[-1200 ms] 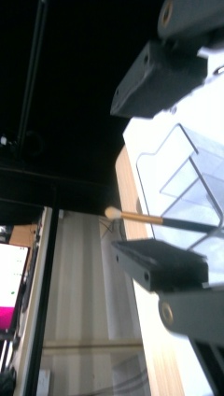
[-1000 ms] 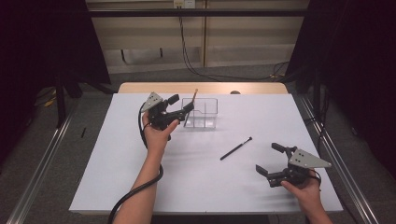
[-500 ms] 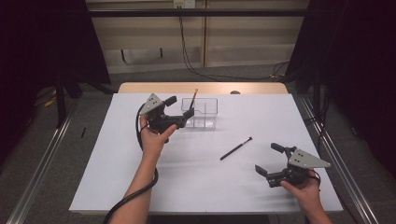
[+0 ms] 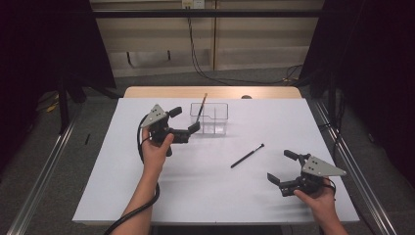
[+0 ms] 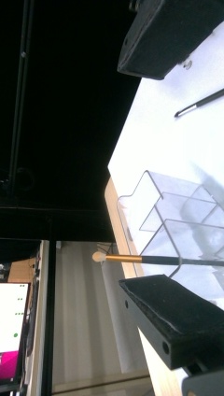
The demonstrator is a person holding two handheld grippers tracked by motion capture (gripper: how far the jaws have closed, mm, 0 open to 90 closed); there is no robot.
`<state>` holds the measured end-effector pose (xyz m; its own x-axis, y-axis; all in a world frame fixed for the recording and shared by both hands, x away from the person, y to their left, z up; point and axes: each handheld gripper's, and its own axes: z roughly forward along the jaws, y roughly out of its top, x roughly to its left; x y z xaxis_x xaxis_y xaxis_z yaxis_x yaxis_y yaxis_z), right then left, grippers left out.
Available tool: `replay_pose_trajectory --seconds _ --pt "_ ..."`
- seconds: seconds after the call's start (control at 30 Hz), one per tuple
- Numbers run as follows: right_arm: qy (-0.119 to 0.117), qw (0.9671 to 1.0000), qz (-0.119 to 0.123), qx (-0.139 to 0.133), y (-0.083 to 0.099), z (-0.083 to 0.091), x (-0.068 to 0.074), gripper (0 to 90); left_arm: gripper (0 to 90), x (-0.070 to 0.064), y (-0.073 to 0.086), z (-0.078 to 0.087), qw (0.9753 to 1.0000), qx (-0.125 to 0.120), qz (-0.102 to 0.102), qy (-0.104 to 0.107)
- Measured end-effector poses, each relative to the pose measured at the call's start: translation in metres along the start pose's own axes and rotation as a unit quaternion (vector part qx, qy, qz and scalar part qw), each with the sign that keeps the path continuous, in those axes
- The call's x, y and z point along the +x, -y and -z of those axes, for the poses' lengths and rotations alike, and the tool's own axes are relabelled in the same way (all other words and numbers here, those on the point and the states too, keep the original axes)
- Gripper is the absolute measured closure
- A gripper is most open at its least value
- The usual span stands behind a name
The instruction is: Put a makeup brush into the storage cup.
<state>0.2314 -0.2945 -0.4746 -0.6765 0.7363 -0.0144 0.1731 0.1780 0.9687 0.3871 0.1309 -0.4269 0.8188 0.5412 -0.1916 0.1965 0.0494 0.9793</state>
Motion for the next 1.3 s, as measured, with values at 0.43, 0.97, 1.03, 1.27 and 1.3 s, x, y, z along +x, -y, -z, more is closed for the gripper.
replay_pose_trajectory --seconds 0.43,0.97,1.03,1.27,1.3 --pt "0.0 1.0 0.0 0.0 0.0 0.0 0.0 0.0 0.0 -0.004 0.005 0.017 0.9992 0.017 -0.027 0.025" --pt "0.0 1.0 0.001 0.001 0.0 0.001 0.0 0.0 0.0 -0.008 0.009 0.044 0.9977 0.035 -0.045 0.036" --pt "0.001 1.0 0.001 0.0 0.0 0.0 0.0 0.0 0.0 -0.009 0.009 0.047 0.9977 0.035 -0.046 0.035" --pt "0.001 1.0 0.001 0.001 -0.001 0.0 0.001 0.0 0.0 -0.012 0.011 0.055 0.9968 0.036 -0.054 0.047" --pt "0.001 1.0 0.001 0.001 -0.001 0.0 0.001 0.0 0.0 -0.013 0.011 0.056 0.9967 0.037 -0.054 0.048"
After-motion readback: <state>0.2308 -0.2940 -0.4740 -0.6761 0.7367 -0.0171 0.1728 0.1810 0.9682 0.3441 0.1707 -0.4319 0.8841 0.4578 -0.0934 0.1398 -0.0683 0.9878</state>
